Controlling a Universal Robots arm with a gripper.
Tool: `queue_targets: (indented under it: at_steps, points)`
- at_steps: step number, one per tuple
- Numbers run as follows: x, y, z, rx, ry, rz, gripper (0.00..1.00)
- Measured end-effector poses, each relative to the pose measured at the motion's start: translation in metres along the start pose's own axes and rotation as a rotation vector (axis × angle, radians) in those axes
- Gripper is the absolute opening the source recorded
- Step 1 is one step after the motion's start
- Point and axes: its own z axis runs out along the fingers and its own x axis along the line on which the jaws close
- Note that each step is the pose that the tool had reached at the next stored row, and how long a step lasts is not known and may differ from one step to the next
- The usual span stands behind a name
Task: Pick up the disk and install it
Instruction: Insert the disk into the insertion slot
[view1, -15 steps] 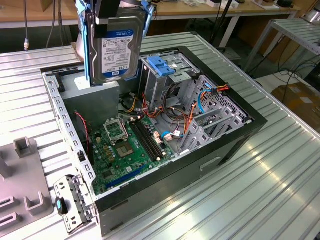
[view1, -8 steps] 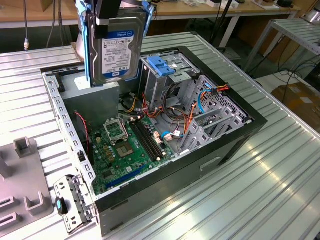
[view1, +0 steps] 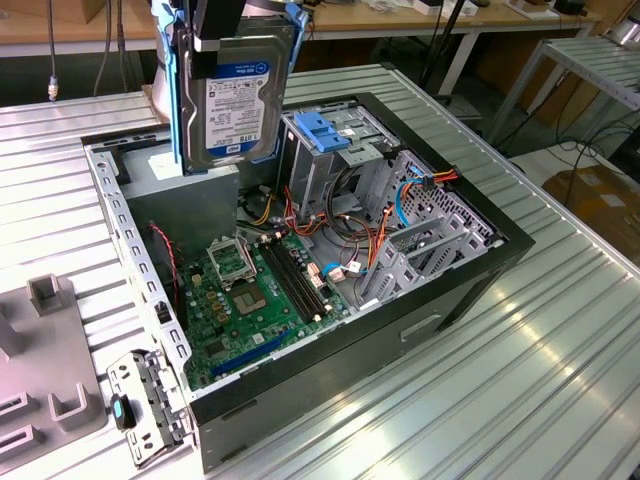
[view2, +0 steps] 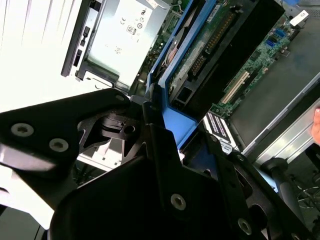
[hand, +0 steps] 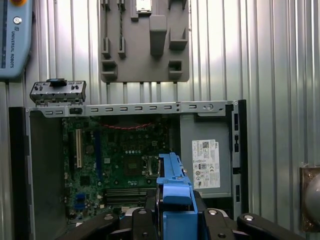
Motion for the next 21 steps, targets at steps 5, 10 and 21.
queue_targets:
  at_steps: [5, 10, 21]
  points:
    - [0.0007, -0.0013, 0.0, 0.0, 0.0, 0.0, 0.37]
    - [0.0013, -0.0038, 0.0, 0.0, 0.0, 0.0, 0.37]
    - [0.0022, -0.0102, 0.0, 0.0, 0.0, 0.0, 0.37]
